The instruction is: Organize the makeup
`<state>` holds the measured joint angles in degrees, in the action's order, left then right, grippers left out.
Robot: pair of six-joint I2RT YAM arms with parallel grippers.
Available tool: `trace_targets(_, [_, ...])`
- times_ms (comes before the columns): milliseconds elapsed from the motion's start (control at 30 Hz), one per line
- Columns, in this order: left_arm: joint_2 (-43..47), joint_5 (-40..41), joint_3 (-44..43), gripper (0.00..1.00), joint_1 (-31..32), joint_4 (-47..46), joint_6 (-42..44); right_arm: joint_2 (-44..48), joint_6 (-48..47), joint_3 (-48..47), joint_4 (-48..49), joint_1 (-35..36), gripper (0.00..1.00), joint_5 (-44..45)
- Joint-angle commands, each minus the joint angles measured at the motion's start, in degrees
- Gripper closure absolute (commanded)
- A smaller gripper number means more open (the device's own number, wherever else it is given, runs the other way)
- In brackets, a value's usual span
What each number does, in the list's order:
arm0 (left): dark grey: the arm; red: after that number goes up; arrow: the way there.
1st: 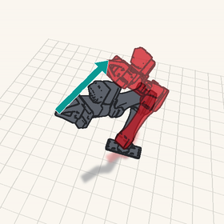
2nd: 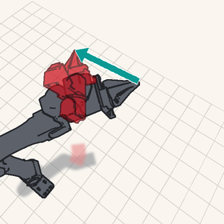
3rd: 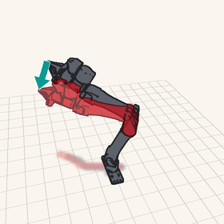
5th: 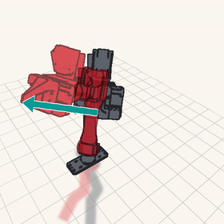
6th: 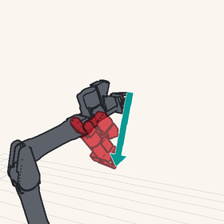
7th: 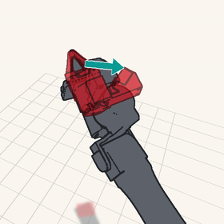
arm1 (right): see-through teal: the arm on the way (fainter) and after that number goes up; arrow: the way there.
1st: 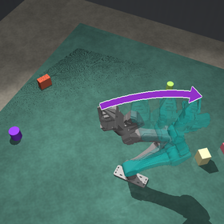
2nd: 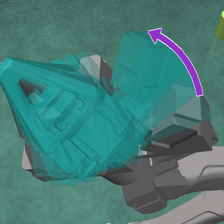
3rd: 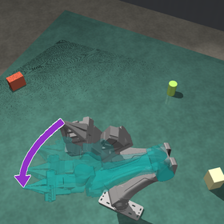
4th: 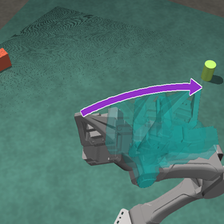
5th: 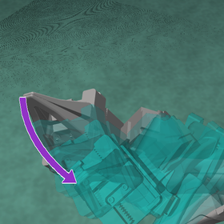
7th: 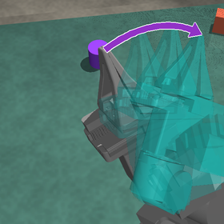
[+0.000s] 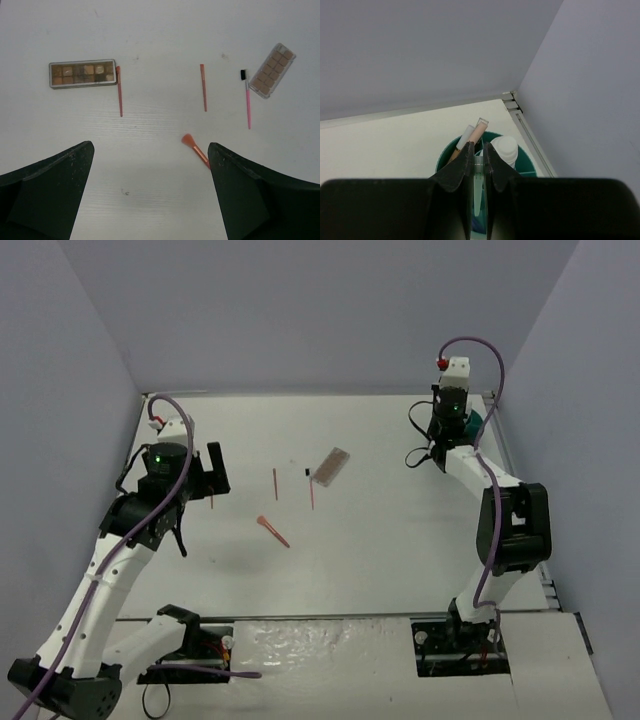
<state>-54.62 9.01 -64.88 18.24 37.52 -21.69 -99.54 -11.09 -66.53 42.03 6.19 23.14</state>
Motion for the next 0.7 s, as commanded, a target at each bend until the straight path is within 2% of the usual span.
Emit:
trace_targets(0, [1.52,3.04,2.02,0.03,-1.93,-3.72,1.50,-2.38,-2.24,-4.78,8.13,-0.90,1.00,0.49])
trace_targets(333, [1.97,4.17,3.88,0.03,-3.12,-3.77,2.09,-9.71,-1.57,-5.80,8.42,-1.79,1.00,-0.73])
trace_targets(433, [1.90,3.81,4.05,0.03,-3.38,-3.86,2.09,-9.22,-0.75,-4.76,8.07,-1.71,0.84,-1.08])
trace_targets(467, [1.97,3.71,4.07,0.03,-3.39,-3.87,2.07,-8.73,-0.49,-4.65,8.07,-1.70,0.82,-1.14])
trace_targets(500, [1.89,3.57,4.22,0.03,-3.47,-3.94,1.92,-7.92,-0.27,-3.92,8.07,-1.62,0.64,-1.58])
trace_targets(600, [1.64,2.68,4.29,0.03,-3.89,-4.04,1.56,-4.52,0.57,-3.16,5.87,-1.46,0.44,-3.15])
trace_targets(667, [1.39,1.73,4.23,0.03,-4.18,-4.07,1.15,-2.65,1.20,-3.50,3.14,-1.21,0.35,-4.44])
